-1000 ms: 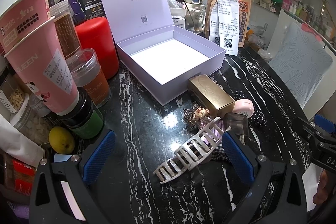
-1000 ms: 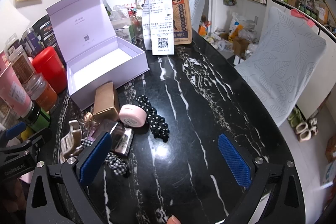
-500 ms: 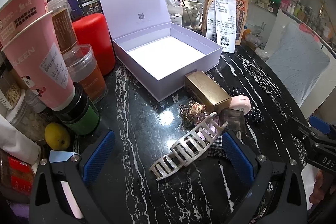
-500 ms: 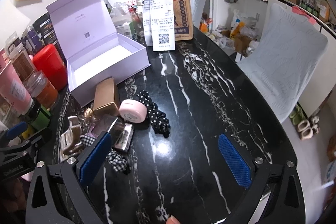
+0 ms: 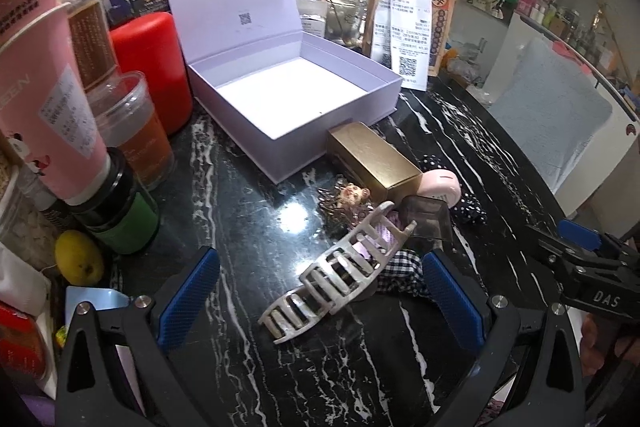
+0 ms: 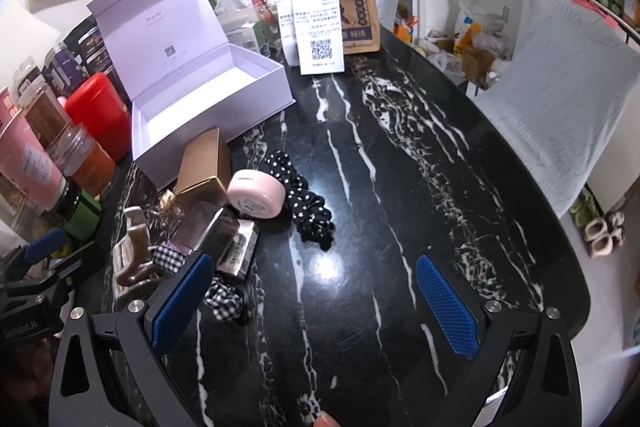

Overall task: Organize rigid objects
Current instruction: 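Grasp the white claw clip with the left tool while the right tool grasps the polka-dot scrunchie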

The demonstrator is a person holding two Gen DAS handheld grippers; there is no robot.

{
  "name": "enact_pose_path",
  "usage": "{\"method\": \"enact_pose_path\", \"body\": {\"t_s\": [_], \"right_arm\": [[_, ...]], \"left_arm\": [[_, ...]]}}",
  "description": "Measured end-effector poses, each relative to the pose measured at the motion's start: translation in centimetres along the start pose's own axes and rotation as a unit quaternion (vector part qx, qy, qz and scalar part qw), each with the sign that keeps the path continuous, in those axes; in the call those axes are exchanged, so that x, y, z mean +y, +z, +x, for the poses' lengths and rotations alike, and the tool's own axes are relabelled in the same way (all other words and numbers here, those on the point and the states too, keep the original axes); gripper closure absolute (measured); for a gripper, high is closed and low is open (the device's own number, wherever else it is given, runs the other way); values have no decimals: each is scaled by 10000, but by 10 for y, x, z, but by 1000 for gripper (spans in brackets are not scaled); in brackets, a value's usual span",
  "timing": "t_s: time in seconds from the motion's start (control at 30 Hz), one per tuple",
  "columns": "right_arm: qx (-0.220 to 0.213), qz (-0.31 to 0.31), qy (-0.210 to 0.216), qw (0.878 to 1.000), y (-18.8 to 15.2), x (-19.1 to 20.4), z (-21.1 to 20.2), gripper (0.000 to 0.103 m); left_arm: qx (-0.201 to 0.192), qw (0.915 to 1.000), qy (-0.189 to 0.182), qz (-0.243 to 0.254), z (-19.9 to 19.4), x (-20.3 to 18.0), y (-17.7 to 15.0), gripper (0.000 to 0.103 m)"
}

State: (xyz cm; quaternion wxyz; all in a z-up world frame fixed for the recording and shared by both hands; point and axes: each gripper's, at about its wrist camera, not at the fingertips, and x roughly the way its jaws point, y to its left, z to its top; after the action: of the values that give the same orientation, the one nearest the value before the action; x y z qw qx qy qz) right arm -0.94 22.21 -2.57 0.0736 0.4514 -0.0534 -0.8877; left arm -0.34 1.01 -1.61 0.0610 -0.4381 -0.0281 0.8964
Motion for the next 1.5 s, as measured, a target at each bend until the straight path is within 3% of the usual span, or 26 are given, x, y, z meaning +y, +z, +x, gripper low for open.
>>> {"method": "enact_pose_path", "body": {"t_s": [0.17, 0.37, 0.53, 0.6, 0.73, 0.83, 0.9, 1.27, 1.4, 1.5], "right_arm": [[135, -17, 80, 9999, 0, -2, 10, 0], [260, -61, 151, 9995, 1, -3, 19, 0], [371, -85, 220, 9990, 2, -4, 27, 0], [409, -93, 239, 9988, 2, -3, 30, 0], [446, -120, 260, 9986, 2, -2, 35, 0], [440, -144, 262, 9986, 2, -2, 38, 0], [452, -157, 273, 9985, 2, -2, 41, 0], [240, -383, 83, 9989, 11, -7, 55, 0], [233, -582, 117, 9980, 15, -5, 64, 7], [286, -819, 106, 9962, 19, -2, 74, 27]], "left_arm": [[214, 9994, -278, -20, 14, -1, -1, 1], [683, 9953, -577, -373, 38, 12, -9, 20], [818, 9925, -758, -501, 47, 15, -17, 23], [865, 9916, -815, -515, 49, 14, -17, 30], [899, 9912, -847, -477, 53, 13, -18, 33], [935, 9919, -764, -388, 55, 13, -17, 45], [938, 9921, -748, -356, 56, 13, -17, 59], [778, 9946, -636, -257, 45, 19, -13, 62], [683, 9957, -562, -267, 40, 21, -8, 62], [645, 9960, -552, -282, 41, 20, -3, 62]]}}
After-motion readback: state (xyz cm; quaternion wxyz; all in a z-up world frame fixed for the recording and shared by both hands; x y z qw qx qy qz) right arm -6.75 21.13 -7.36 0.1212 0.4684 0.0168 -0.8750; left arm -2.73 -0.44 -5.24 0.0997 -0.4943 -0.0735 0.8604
